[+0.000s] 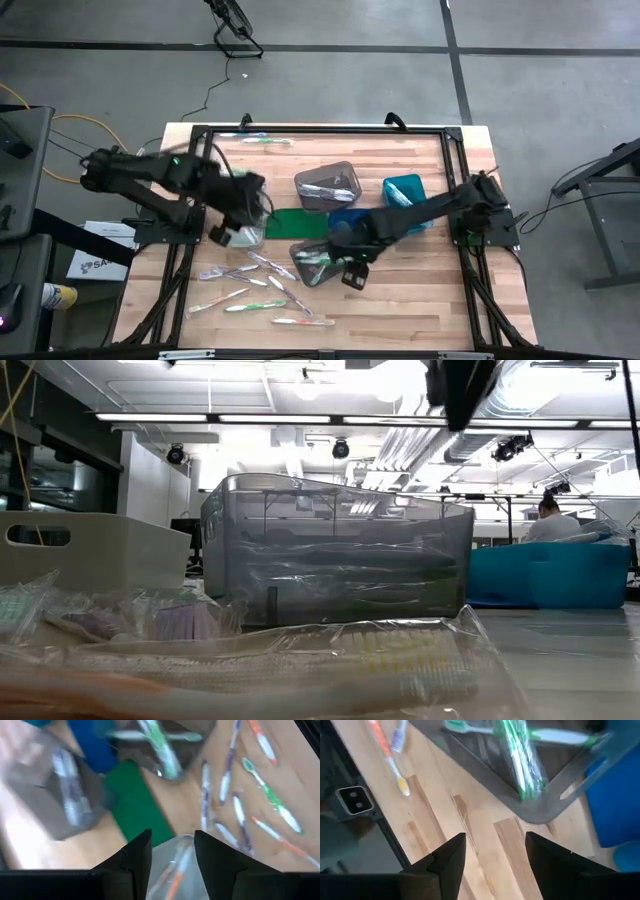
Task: Pick & Place Toothbrushes
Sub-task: Put the purple toothbrush into the top black bin
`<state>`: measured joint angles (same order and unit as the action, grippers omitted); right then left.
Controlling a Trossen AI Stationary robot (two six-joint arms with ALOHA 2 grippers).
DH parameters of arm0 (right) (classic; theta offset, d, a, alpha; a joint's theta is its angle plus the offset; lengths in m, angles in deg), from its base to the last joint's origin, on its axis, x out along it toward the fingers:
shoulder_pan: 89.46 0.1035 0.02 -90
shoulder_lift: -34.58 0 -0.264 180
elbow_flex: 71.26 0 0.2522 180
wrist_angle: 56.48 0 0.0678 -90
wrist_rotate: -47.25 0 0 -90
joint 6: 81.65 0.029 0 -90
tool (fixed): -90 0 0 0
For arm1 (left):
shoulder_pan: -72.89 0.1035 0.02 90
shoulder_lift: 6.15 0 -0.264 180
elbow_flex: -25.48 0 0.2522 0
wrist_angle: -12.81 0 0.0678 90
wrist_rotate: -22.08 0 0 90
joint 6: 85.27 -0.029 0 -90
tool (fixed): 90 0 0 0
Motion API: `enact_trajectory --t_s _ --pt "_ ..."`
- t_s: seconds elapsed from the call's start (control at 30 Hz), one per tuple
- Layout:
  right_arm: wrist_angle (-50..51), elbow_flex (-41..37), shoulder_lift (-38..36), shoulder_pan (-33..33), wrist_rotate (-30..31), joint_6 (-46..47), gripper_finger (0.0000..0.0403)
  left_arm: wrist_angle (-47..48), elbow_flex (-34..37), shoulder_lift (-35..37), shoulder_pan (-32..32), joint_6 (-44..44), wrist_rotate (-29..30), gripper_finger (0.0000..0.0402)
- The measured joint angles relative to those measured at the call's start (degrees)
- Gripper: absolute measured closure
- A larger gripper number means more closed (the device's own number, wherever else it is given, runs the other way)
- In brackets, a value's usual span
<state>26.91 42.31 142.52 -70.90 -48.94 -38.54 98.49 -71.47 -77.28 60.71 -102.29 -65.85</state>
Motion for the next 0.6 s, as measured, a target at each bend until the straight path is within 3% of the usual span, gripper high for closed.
enact_trajectory --t_s 0.27,0.43,0.6 --pt "0.3 0.0 -6.2 9.5 13.7 4.8 0.0216 -12.9 15.3 0.1 -13.3 11.7 1.1 0.0259" --pt "0.6 0.0 -7.6 14.6 17.2 7.8 0.0222 -21.8 23.3 0.1 -18.4 22.0 1.2 0.0259" --pt "2.2 0.0 -7.9 19.0 20.0 10.5 0.0228 -21.9 27.8 -0.3 -23.6 34.0 1.9 0.0259"
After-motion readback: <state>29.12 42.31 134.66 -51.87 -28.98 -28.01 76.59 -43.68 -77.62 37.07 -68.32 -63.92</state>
